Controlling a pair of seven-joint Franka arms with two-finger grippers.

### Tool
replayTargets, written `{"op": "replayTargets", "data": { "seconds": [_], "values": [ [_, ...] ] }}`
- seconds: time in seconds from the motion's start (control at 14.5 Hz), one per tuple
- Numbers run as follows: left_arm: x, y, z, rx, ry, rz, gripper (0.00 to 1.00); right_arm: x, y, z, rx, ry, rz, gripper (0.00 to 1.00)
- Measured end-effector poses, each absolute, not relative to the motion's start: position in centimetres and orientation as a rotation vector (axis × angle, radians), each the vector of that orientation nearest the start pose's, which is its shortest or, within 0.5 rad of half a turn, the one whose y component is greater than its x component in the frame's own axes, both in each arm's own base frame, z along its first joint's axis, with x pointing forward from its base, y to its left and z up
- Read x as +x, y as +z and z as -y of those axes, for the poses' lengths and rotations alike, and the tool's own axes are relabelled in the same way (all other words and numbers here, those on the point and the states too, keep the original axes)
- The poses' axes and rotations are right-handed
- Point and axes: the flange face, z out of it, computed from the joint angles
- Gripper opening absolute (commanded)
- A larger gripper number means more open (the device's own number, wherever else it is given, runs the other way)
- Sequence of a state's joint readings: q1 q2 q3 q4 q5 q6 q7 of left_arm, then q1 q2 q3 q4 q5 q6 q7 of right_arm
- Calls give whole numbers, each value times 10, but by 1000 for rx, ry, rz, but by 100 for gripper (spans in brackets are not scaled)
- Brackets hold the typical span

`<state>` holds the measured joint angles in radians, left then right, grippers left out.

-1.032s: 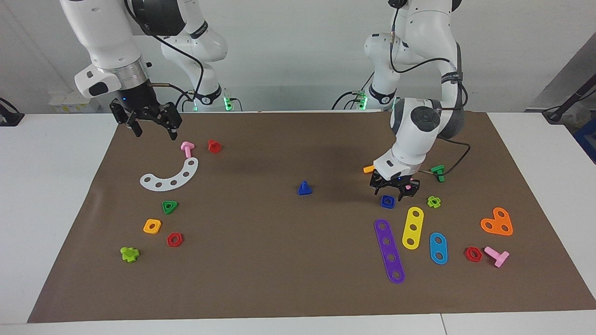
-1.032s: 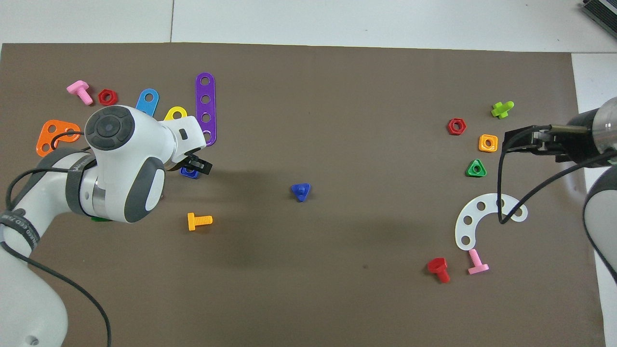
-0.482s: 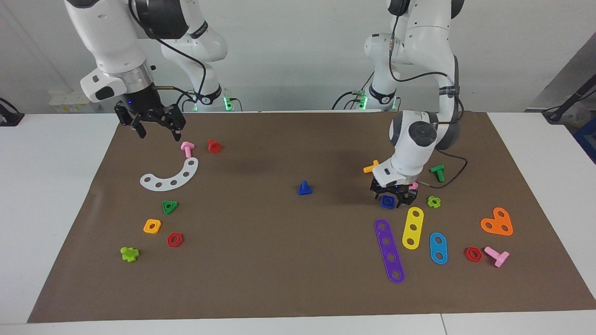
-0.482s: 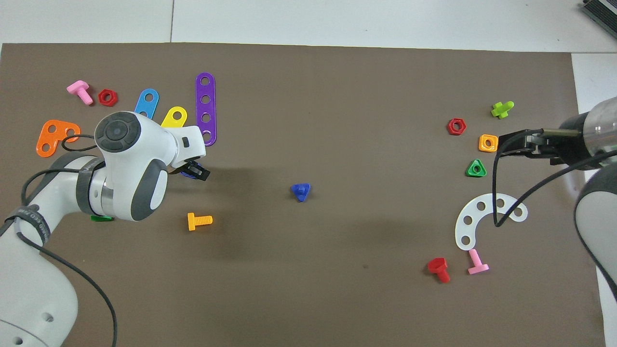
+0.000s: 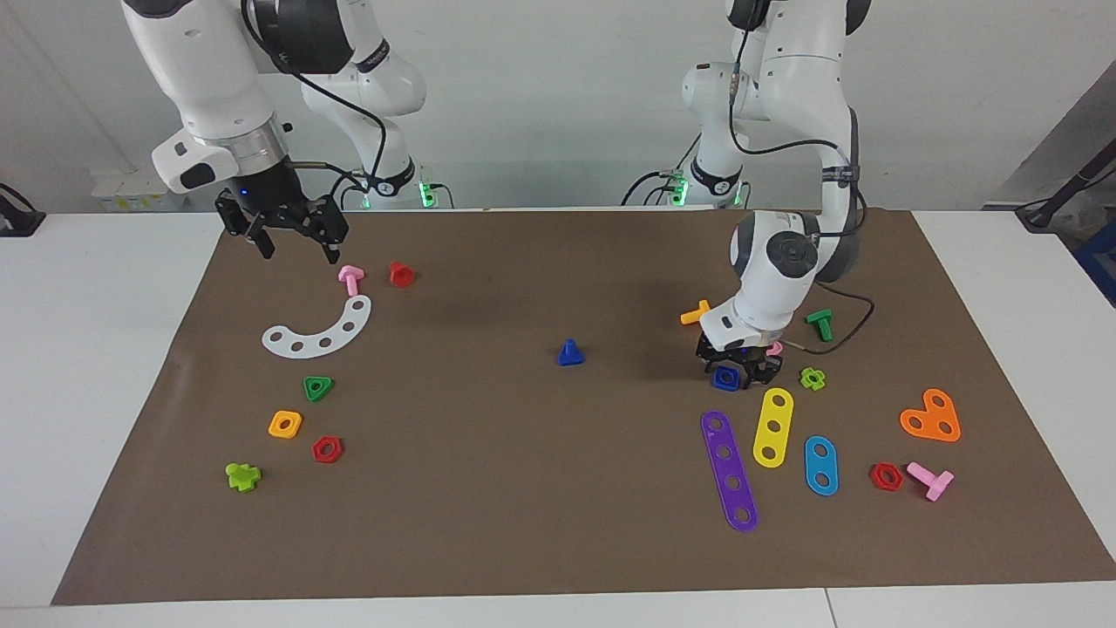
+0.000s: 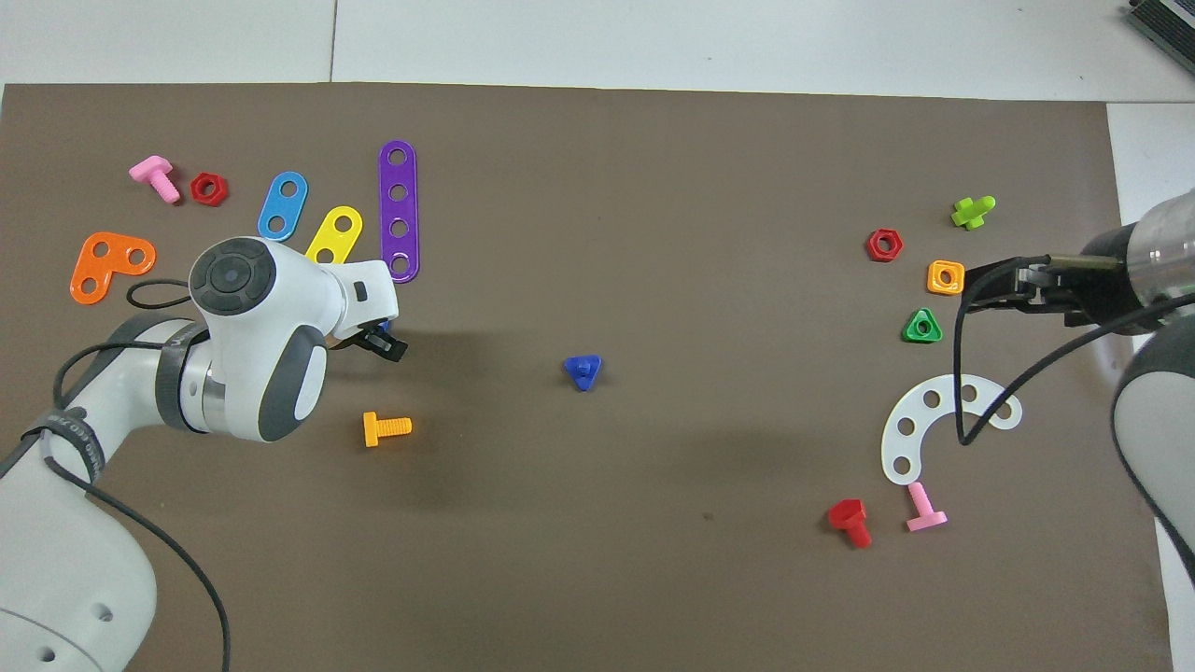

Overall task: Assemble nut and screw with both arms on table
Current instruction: 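Carry the blue nut with the left gripper toward the blue screw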

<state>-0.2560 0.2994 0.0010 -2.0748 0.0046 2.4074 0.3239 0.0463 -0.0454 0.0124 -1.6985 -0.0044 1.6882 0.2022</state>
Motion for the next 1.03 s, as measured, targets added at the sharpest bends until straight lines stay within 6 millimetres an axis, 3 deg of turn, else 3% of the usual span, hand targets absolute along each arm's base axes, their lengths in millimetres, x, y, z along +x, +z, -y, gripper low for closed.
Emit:
{"op": "replayTargets", "data": {
  "seconds": [0.28,0.41,0.62,0.76,1.03],
  "values": [
    [570,292,150,-3003,-64,-904,29,543,600,-31,-3145,-12,-91,100],
    [570,295,150,-3003,-70,-904,3,540,601,-31,-3146,3,-70,100],
    [569,294,154,-3020,-68,-852,0,540,602,-31,-3146,2,-69,100],
    [568,297,168,-3055,-80,-733,0,540,602,-31,-3146,3,-70,100],
    [565,328,233,-3120,-61,-446,0,540,601,-30,-3146,5,-70,100]
  ]
}}
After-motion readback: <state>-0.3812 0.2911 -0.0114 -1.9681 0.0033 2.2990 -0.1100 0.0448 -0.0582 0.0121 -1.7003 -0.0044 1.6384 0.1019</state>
